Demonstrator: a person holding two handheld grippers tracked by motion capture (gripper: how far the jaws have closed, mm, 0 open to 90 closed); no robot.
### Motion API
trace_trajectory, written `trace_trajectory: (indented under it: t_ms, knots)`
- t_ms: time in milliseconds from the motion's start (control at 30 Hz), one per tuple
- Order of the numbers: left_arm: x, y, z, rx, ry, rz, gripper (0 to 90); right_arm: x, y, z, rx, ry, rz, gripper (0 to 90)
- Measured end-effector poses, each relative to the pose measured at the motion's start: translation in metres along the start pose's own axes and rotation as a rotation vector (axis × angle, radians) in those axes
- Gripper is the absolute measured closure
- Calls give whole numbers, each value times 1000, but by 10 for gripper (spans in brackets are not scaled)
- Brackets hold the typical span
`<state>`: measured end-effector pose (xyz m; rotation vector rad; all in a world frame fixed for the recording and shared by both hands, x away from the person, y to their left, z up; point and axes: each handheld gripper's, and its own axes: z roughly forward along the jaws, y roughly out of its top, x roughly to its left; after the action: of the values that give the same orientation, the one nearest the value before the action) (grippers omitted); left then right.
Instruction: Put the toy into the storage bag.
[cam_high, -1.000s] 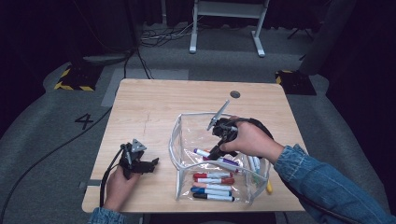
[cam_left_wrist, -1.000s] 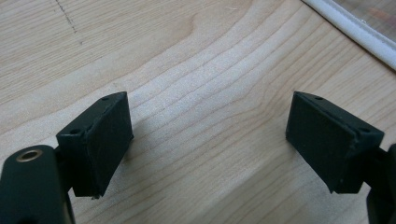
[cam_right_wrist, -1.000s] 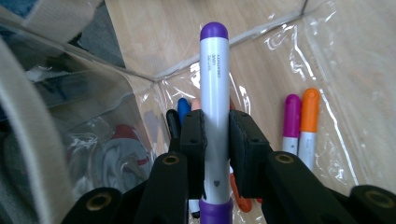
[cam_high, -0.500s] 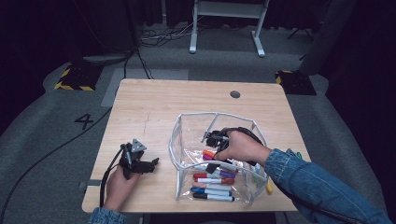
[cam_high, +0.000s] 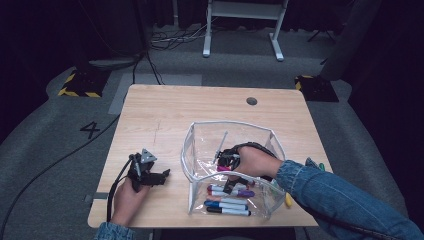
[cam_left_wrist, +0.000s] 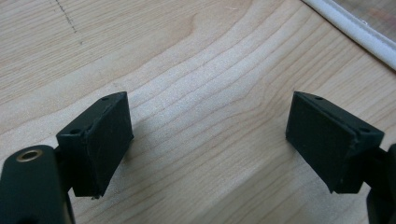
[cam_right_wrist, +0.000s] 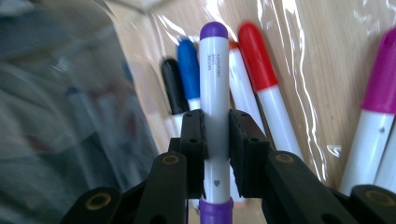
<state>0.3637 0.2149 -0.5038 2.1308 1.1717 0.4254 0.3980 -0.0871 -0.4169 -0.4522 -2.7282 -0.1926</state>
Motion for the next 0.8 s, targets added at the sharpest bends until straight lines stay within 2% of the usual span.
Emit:
trace_trajectory:
  t_ms: [100,133,233,300,367,500,600,700,800]
  knots:
    - [0,0,0,-1,0,1,148,-3,-1,5,12,-9,-8,752]
    - [0,0,0,-1,0,0,148,-3,-1,5,1,-6,-20,703]
    - [0,0,0,0,0,0,148,-3,0,5,-47,-9,-47,559]
    - [0,0,0,0,0,0,148,-4,0,0,-93,-51,-66,460]
    - [0,0,0,0,0,0,148,-4,0,-8,-156,-84,-59,423]
    - [0,0,0,0,0,0,148,1,-5,-36,-268,-156,-29,396]
    - [0,0,0,0,0,0,148,10,-15,-61,-357,-199,-21,398]
    - [0,0,0,0,0,0,148,21,-34,-88,-441,-247,12,408]
    - [0,0,0,0,0,0,148,29,-64,-117,-530,-309,50,416]
